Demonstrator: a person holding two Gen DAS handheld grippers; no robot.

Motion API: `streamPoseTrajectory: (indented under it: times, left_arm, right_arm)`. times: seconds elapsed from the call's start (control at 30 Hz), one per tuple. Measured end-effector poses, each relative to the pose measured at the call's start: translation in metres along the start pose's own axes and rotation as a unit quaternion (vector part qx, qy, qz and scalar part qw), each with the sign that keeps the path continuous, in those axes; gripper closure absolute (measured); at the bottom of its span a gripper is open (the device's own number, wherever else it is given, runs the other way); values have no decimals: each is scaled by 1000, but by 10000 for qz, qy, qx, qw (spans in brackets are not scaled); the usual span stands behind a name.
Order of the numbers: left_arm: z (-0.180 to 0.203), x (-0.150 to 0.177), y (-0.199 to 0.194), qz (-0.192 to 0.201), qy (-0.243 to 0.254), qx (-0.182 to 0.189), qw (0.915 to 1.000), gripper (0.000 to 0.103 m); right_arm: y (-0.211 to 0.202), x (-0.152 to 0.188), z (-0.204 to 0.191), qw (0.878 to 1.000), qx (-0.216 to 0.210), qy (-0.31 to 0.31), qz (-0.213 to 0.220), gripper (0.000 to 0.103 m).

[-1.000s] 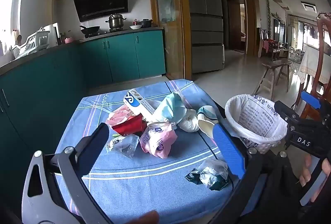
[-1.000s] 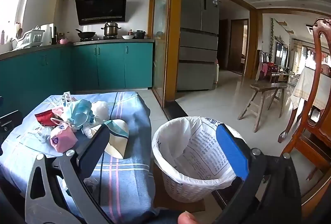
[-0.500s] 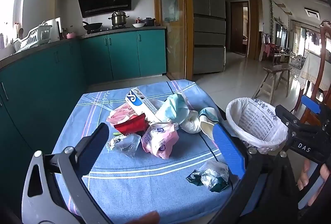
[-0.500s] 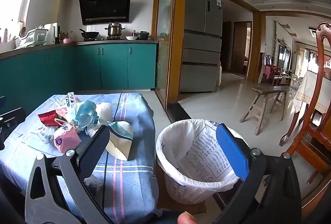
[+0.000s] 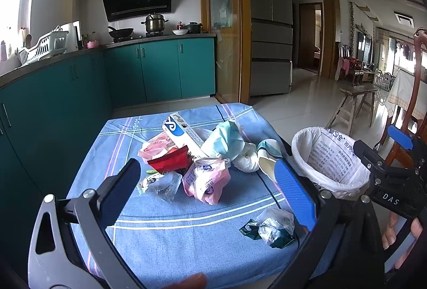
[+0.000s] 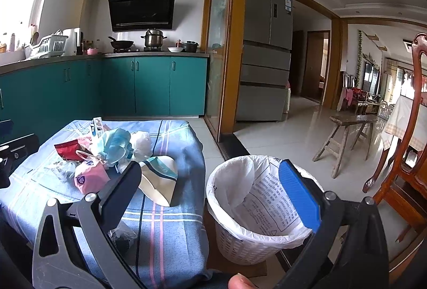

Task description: Collect trash

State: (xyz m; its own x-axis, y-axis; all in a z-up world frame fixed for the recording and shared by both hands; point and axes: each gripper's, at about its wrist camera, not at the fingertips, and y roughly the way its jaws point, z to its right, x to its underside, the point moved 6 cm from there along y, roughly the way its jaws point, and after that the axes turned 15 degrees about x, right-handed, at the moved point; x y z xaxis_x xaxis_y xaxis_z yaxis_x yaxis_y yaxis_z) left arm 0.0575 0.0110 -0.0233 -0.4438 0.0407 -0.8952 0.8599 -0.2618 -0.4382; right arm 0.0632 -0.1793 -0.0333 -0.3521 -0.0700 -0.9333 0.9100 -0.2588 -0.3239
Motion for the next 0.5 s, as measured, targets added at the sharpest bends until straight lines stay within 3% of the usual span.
streamPoseTrajectory:
  times: [0.5]
  left_arm:
    - [-2,3,-1,24,-34,-37,10000,3]
  right_arm:
    - [-4,0,-5,10000,-64,-65,38,3]
